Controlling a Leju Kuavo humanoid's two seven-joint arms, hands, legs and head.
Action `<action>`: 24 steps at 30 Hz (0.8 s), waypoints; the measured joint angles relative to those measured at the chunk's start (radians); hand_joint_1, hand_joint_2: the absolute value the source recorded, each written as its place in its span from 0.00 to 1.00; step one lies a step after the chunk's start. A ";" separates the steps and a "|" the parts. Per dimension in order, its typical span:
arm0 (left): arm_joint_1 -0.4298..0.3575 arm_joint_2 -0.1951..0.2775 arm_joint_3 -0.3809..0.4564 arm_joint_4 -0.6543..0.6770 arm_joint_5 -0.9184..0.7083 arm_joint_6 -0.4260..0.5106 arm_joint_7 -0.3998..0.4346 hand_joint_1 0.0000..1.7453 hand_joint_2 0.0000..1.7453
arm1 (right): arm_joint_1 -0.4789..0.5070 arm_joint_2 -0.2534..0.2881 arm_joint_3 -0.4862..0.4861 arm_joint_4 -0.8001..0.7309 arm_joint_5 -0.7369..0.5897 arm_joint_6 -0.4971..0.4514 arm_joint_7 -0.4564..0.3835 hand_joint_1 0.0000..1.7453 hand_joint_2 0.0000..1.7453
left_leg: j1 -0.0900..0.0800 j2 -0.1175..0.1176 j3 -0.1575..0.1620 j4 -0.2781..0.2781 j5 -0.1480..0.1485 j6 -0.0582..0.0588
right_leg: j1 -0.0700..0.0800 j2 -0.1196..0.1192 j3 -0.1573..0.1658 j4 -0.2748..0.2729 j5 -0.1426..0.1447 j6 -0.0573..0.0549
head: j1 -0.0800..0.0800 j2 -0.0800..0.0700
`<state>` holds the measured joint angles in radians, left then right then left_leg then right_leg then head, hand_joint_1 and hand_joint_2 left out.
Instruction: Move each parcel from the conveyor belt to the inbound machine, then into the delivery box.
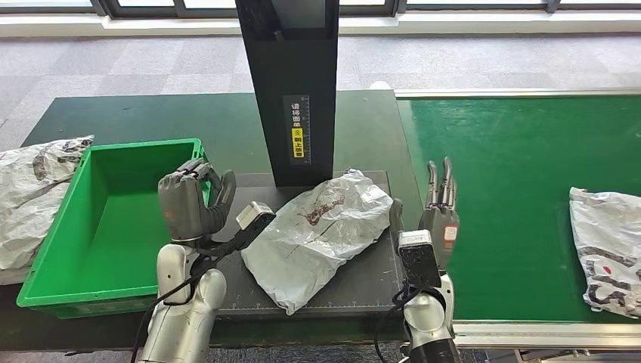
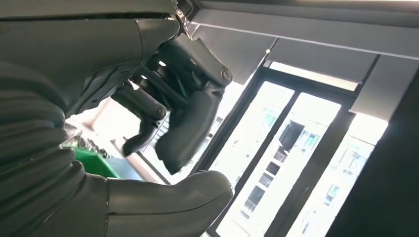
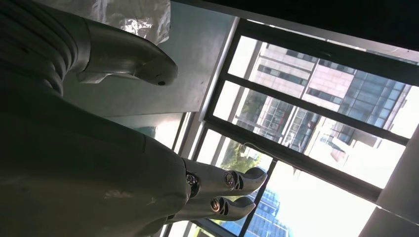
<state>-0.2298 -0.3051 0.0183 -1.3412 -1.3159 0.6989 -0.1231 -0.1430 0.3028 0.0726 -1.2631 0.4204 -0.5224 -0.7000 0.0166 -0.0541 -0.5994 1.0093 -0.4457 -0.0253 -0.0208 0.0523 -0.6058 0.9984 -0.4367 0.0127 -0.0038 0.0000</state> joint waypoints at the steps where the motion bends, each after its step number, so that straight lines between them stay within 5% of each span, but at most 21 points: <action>1: 0.000 0.000 0.003 0.006 0.030 -0.001 -0.014 0.00 1.00 | 0.001 0.000 0.000 0.000 0.002 0.001 0.000 0.00 1.00 | 0.000 0.000 0.000 0.000 0.000 0.000 | 0.000 0.000 0.000 0.000 0.000 0.000 | 0.000 0.000; 4: -0.015 -0.001 -0.003 0.101 0.249 -0.072 -0.147 0.00 1.00 | 0.004 0.000 -0.002 0.000 0.003 0.009 0.000 0.00 1.00 | 0.000 0.000 0.001 0.000 0.000 0.000 | 0.000 0.000 0.000 -0.001 0.000 0.000 | 0.000 0.000; 7: -0.041 -0.005 -0.059 0.277 0.601 -0.296 -0.389 0.00 1.00 | 0.002 0.000 -0.003 -0.001 0.002 0.017 0.000 0.00 1.00 | 0.000 0.000 0.001 0.000 0.000 0.000 | -0.001 0.001 0.000 -0.001 0.000 0.000 | 0.000 0.000; 9: -0.061 -0.009 -0.119 0.362 0.738 -0.398 -0.473 0.00 1.00 | 0.000 0.000 -0.003 -0.001 0.001 0.016 0.000 0.00 1.00 | -0.001 0.001 0.001 0.001 0.000 0.000 | -0.001 0.002 0.000 -0.001 0.001 0.001 | 0.000 0.000; 14: -0.096 -0.018 -0.224 0.507 0.848 -0.490 -0.522 0.00 1.00 | -0.003 0.000 -0.003 0.000 -0.002 0.011 0.000 0.00 1.00 | -0.001 0.001 0.001 0.001 0.000 0.000 | -0.002 0.003 0.000 -0.001 0.001 0.001 | 0.000 0.000; 24: -0.115 -0.025 -0.266 0.591 0.852 -0.500 -0.525 0.00 1.00 | -0.002 -0.001 -0.003 0.000 -0.003 0.010 0.000 0.00 1.00 | -0.001 0.002 0.001 0.000 0.000 0.000 | -0.001 0.002 -0.001 -0.001 0.001 0.001 | 0.000 0.000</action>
<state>-0.3447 -0.3300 -0.2475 -0.7506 -0.4637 0.1987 -0.6480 -0.1454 0.3019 0.0694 -1.2634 0.4177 -0.5125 -0.7000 0.0159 -0.0526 -0.5986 1.0097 -0.4456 -0.0252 -0.0215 0.0548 -0.6063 0.9978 -0.4360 0.0134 -0.0038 0.0000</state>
